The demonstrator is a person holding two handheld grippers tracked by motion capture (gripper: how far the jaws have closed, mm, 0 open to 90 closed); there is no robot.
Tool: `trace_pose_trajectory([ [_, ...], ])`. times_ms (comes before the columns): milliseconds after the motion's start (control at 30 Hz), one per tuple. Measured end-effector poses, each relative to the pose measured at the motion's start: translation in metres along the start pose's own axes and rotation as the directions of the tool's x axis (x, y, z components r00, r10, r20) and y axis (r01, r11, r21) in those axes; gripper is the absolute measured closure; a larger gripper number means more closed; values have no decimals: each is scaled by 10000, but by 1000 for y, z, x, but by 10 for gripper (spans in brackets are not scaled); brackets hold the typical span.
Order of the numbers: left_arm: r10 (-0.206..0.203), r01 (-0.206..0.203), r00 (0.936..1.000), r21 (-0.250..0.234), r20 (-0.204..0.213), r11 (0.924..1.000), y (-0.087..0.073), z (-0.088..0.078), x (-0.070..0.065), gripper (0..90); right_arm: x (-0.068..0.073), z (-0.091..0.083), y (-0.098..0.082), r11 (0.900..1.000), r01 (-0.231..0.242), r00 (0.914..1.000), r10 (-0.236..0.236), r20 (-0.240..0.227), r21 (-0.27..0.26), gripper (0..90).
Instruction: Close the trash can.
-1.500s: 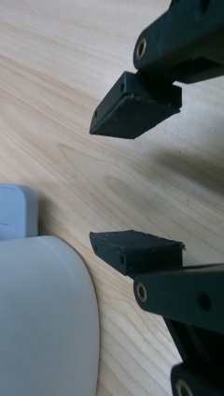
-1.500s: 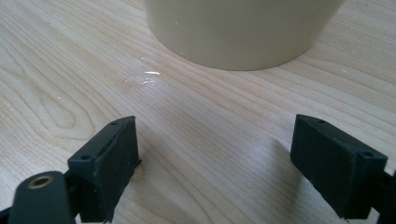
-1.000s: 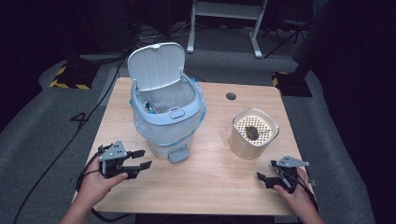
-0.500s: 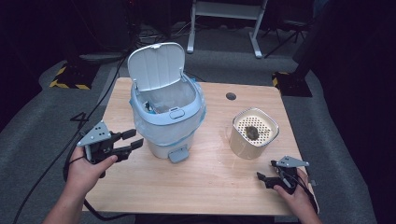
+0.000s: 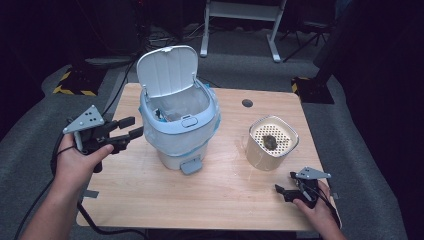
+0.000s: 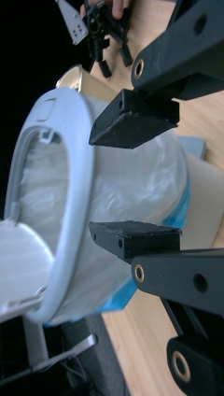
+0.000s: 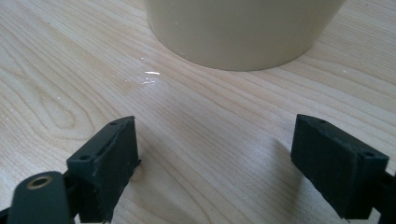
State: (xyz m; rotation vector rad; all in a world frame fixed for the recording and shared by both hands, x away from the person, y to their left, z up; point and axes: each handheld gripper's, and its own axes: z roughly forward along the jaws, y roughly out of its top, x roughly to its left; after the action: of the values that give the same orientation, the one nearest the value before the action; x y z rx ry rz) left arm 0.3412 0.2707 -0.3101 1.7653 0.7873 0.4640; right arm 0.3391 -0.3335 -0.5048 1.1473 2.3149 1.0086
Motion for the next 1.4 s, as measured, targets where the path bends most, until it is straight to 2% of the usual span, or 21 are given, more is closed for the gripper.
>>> trace_pose_trajectory([
  [133,255,-257,9988,-26,-408,9997,13,-3,6,519,0,0,0,10000,-2,10000,2,-1,0,149],
  [233,279,-295,9977,-253,-614,9992,22,-3,10,524,0,0,0,10000,0,10000,0,-2,-2,149],
  [400,125,-175,9974,-690,-715,9975,35,2,13,529,0,0,0,10000,2,10000,-2,-2,-3,150],
  [533,119,-190,9960,-794,-891,9967,46,10,15,527,0,0,0,10000,-2,10000,2,-5,-1,149],
  [800,-121,-39,9874,-1007,-1575,9949,66,24,32,531,0,0,0,10000,1,10000,-1,-6,0,150],
  [1000,-610,431,9864,-1181,-1529,9921,75,30,46,531,0,0,0,10000,0,10000,0,-5,0,149],
  [1100,-683,504,9862,-1196,-1505,9915,79,34,50,531,0,0,0,10000,7,10000,-7,-7,10,150],
  [1233,-601,433,9875,-1157,-1459,9923,85,40,52,533,0,0,0,10000,-2,10000,2,-6,1,149],
  [1400,-479,329,9928,-1346,-1102,9904,93,46,49,525,0,0,0,10000,0,10000,0,-4,-1,149],
])
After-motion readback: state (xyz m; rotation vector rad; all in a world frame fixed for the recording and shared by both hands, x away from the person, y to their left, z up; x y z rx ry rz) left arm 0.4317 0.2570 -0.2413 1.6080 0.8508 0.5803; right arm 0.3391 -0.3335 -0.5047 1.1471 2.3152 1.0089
